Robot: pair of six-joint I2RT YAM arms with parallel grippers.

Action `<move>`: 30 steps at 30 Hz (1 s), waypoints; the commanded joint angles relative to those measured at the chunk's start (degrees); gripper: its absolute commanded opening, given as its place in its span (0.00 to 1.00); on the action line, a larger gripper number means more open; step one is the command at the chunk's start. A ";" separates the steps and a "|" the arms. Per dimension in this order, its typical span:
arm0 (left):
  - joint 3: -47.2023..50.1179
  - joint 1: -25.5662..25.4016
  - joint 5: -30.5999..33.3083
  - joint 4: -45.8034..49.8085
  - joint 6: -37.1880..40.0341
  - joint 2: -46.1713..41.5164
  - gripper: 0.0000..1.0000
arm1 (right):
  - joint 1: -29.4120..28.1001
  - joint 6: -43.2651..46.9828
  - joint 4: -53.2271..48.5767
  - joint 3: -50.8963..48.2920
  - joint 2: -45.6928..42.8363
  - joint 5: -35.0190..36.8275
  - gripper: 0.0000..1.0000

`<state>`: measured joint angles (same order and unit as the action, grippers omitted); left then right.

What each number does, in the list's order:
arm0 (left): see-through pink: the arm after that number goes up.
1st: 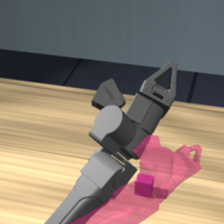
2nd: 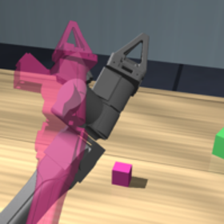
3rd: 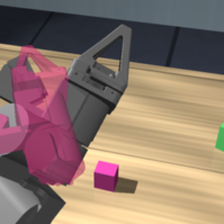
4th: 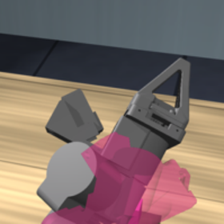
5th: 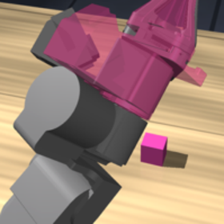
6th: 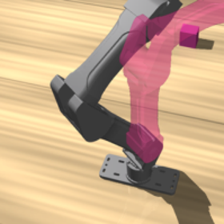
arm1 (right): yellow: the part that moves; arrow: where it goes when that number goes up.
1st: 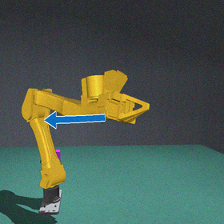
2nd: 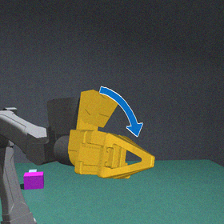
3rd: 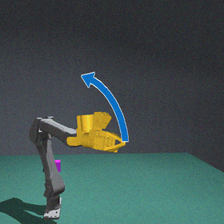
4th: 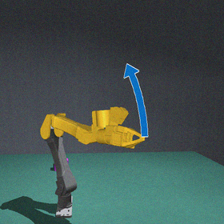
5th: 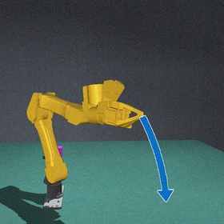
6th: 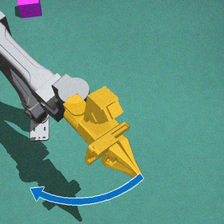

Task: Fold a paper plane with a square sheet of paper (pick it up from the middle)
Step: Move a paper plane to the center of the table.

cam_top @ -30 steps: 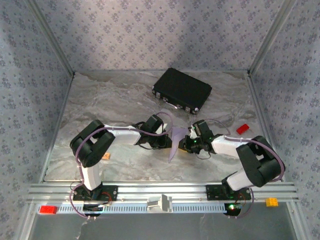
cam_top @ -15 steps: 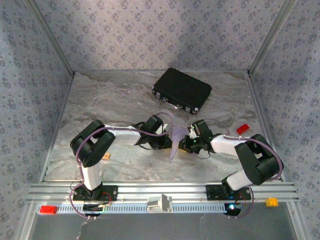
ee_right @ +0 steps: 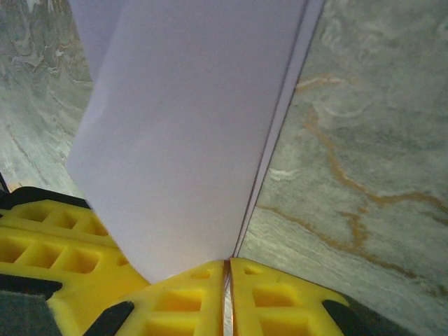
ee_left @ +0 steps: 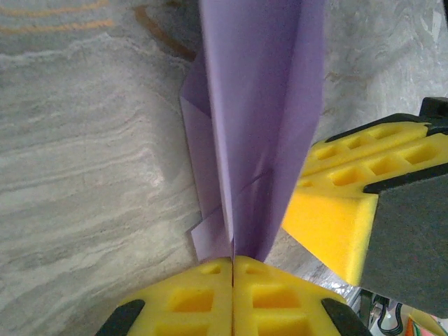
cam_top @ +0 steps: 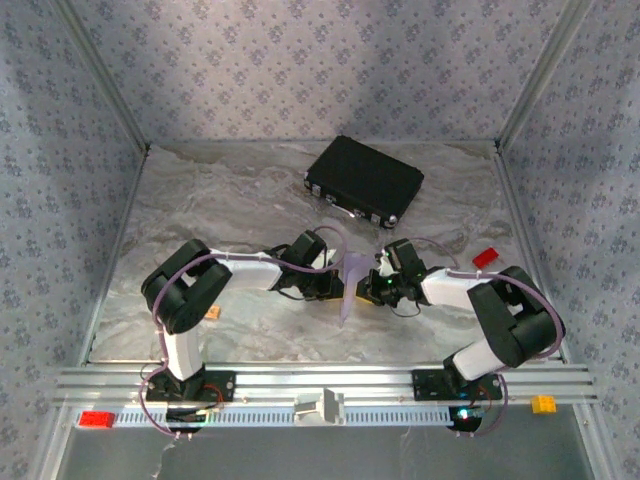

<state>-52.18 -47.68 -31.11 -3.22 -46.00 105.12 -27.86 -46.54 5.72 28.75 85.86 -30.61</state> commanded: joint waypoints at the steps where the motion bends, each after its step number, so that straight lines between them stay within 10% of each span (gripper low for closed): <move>1: -0.02 -0.15 -1.23 -0.37 1.12 0.44 0.08 | -0.34 -0.68 2.19 -0.36 0.90 -1.21 0.11; 30: -1.38 -0.90 5.33 4.84 1.87 -2.85 0.21 | 1.62 -0.93 3.43 -2.07 1.11 -2.50 0.12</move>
<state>-52.23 -48.01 -29.02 -2.48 -45.74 104.92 -26.59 -47.16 9.32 27.29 86.32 -32.40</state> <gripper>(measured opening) 0.201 0.116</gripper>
